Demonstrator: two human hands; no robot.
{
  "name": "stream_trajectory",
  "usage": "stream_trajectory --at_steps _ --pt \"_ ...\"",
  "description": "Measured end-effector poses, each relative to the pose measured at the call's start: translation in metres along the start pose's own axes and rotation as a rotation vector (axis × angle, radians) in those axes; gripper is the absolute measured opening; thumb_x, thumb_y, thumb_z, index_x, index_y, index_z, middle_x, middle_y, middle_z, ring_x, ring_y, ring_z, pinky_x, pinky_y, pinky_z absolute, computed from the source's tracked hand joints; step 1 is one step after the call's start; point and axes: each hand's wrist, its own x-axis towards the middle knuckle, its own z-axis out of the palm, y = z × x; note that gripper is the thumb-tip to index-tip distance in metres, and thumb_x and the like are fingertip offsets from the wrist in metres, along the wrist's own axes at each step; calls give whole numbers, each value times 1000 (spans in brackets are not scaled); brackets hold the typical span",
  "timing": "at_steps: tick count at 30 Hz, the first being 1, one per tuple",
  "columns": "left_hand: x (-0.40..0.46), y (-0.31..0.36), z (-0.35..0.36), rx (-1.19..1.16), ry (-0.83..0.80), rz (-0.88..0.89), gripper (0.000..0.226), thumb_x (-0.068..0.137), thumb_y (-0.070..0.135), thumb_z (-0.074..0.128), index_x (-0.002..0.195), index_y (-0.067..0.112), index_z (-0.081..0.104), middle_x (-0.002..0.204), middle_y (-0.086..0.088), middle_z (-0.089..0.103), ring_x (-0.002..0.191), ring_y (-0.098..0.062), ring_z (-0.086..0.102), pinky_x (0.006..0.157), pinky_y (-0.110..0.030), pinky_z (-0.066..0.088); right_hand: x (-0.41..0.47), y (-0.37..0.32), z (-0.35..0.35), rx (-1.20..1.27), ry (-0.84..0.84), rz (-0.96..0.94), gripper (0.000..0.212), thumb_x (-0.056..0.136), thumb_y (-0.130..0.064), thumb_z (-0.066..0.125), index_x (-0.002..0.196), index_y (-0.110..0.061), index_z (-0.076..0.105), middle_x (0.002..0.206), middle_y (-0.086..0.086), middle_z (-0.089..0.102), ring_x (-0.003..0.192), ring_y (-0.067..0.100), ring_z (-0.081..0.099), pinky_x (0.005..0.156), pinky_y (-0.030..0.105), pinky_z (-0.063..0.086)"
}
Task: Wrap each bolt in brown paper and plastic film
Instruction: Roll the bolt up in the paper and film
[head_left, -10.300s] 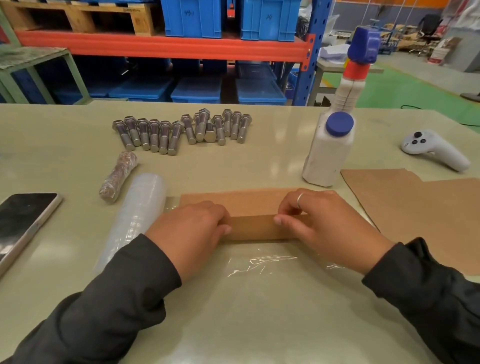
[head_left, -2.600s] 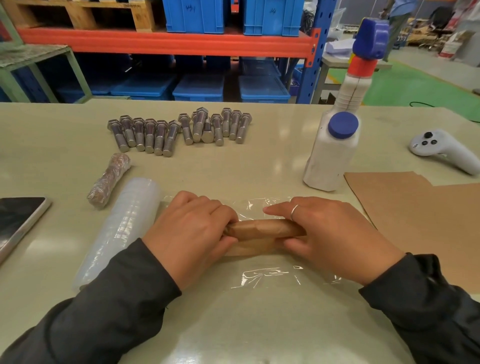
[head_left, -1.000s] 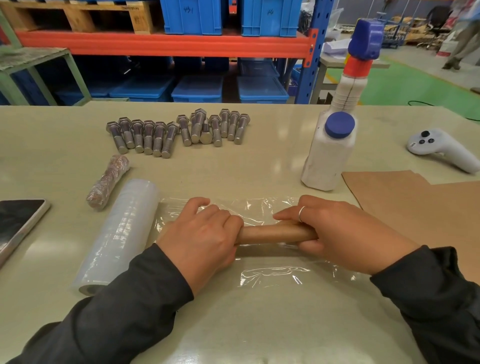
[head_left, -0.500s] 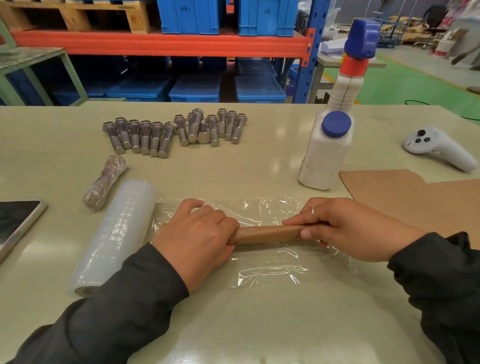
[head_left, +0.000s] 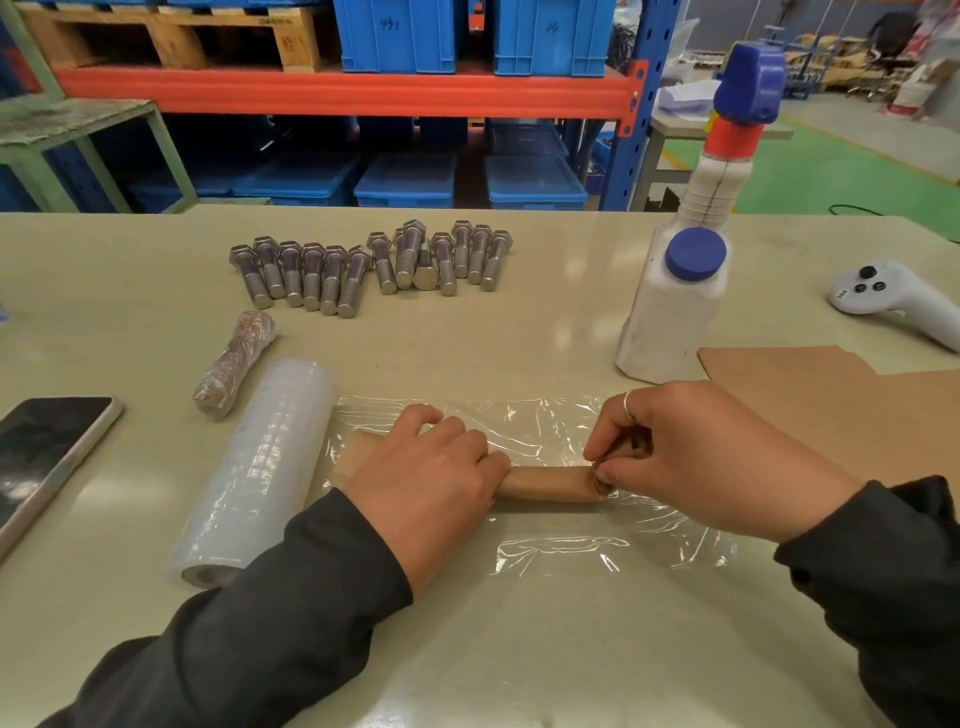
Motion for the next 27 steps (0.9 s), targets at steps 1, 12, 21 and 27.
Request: stream_trajectory --at_steps 1,12,21,27 --pt "0 0 0 4 -9 3 24 48 20 88 63 20 69 54 7 57 52 -14 58 69 -25 52 2 -3 -1 -14 -13 -6 29 77 -11 68 65 -36 61 60 -14 61 63 -3 56 58 10 43" --pt "3 1 3 13 -19 31 25 47 19 88 60 18 67 52 6 56 50 -14 57 66 -21 51 16 -21 0 -299 -175 -118 25 86 -11 51 94 -30 64 82 -12 57 72 5 50 63 16 40" --pt "2 2 2 -3 -40 11 25 47 22 88 61 19 68 52 6 57 51 -12 58 67 -21 51 8 -5 -18 55 -326 -16 32 88 -9 59 101 -37 53 89 -21 65 80 -6 60 74 7 45" --pt "3 2 1 -32 -52 -8 25 45 21 89 60 19 69 51 6 57 50 -12 58 67 -21 52 15 -3 -2 101 -175 -1 22 85 -13 65 85 -29 49 77 -16 71 66 -9 59 65 6 42"
